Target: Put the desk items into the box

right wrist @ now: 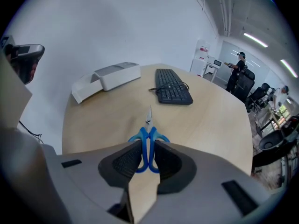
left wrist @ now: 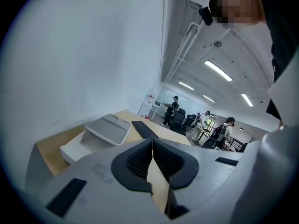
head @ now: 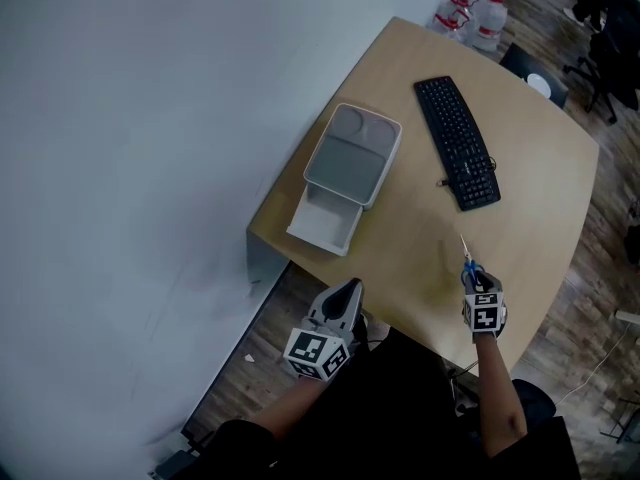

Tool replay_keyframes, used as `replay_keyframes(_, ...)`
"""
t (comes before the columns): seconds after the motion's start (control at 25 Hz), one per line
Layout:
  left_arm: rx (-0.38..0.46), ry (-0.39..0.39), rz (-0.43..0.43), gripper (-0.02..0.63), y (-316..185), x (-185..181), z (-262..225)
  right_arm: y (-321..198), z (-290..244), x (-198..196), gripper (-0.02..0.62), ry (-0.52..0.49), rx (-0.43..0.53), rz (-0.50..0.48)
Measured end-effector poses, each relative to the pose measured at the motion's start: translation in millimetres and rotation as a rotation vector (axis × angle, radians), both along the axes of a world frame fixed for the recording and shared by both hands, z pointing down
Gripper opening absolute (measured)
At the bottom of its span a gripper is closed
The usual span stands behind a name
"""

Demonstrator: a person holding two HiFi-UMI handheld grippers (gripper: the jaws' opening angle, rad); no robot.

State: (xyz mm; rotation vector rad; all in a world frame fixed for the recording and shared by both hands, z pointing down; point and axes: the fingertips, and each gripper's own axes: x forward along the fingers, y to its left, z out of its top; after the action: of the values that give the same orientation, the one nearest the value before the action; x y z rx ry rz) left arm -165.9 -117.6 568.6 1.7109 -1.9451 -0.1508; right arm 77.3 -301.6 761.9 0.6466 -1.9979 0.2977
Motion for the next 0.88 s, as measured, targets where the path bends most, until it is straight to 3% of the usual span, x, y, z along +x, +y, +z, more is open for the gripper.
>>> replay_keyframes(0.4, 0.043, 0.012, -0.009, 0.016, 39.9, -57.4, -11.4, 41.8, -48.4, -107.8, 0.141, -0.075, 0.054, -0.06)
replay_keyframes(0.88, 0.054, -0.005, 0.003, 0.017, 86.6, -104.5, -12.1, 115.7, -54.6, -237.8, 0.141, -0.141, 0.054, -0.179)
